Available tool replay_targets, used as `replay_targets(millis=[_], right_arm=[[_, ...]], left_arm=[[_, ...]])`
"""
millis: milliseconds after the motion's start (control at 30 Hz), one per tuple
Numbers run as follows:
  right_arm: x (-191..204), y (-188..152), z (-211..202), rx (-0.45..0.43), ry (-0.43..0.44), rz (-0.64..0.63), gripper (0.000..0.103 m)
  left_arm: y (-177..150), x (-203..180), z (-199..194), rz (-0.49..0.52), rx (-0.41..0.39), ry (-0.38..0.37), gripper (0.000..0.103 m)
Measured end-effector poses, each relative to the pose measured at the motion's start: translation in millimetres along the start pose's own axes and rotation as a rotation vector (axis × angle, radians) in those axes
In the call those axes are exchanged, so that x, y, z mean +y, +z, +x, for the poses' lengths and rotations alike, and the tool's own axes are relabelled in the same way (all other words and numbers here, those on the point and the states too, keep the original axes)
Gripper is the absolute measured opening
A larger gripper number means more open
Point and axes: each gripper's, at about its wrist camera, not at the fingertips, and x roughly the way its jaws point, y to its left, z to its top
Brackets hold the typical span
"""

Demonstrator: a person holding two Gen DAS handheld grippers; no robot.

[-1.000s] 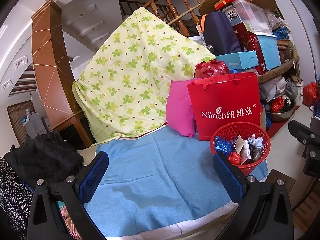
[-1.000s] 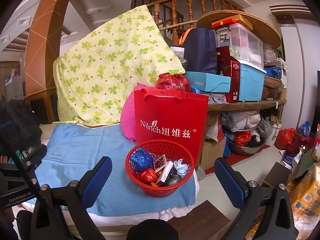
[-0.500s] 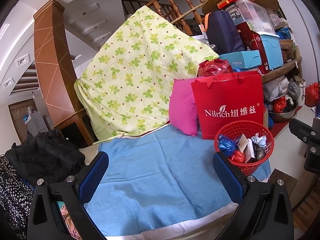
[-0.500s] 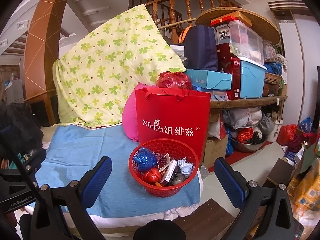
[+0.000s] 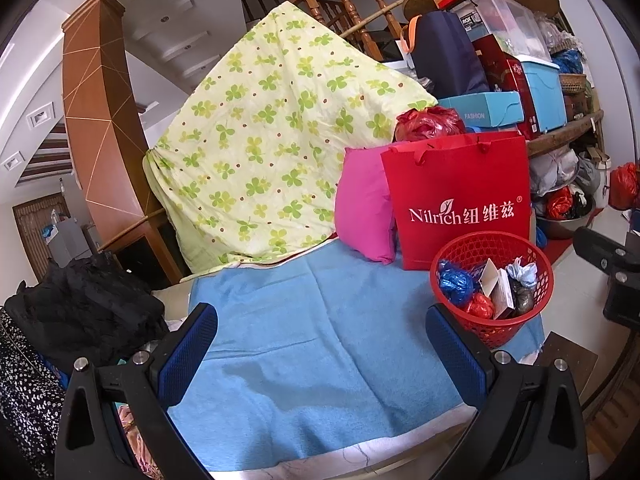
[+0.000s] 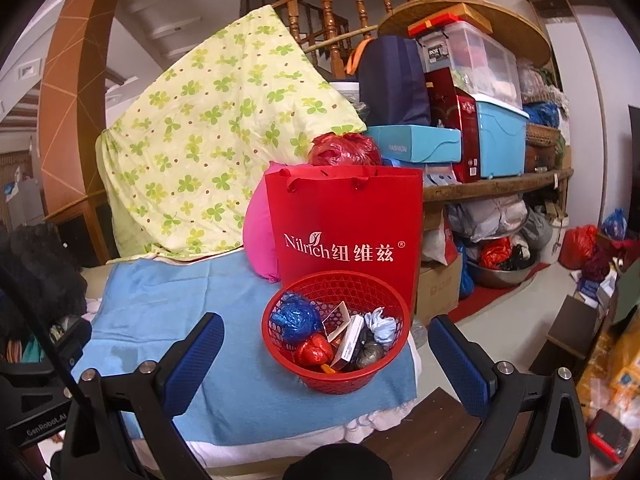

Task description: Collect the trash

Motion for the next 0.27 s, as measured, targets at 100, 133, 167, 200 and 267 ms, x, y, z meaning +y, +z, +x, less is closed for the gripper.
replay_targets(millis=[100, 133, 167, 200, 267], right_arm=[[-0.2, -0.4, 9.4, 0.007, -0.003, 0.021, 0.103], [0.5, -0.5, 12.8, 0.014, -0.001, 0.024, 0.103], [1.8, -0.7, 16.6, 0.02, -0.004, 0.025, 0.103], [3.3, -1.0, 19.6, 0.025, -0.008, 0.025, 0.103], [9.1, -0.9, 27.1, 0.033, -0.01, 0.014, 0.103]], left_arm=[[-0.4, -0.9, 8.4, 0.004, 0.008, -0.009, 0.103], [-1.1, -0.3, 12.2, 0.002, 0.01, -0.013, 0.103], [-1.5, 0.0, 15.1, 0.0, 0.012, -0.019, 0.103], [-2.0, 0.6, 18.0, -0.002, 0.014, -0.025, 0.103], [-4.3, 5.7, 27.0, -0.02, 0.021, -0.04, 0.103]])
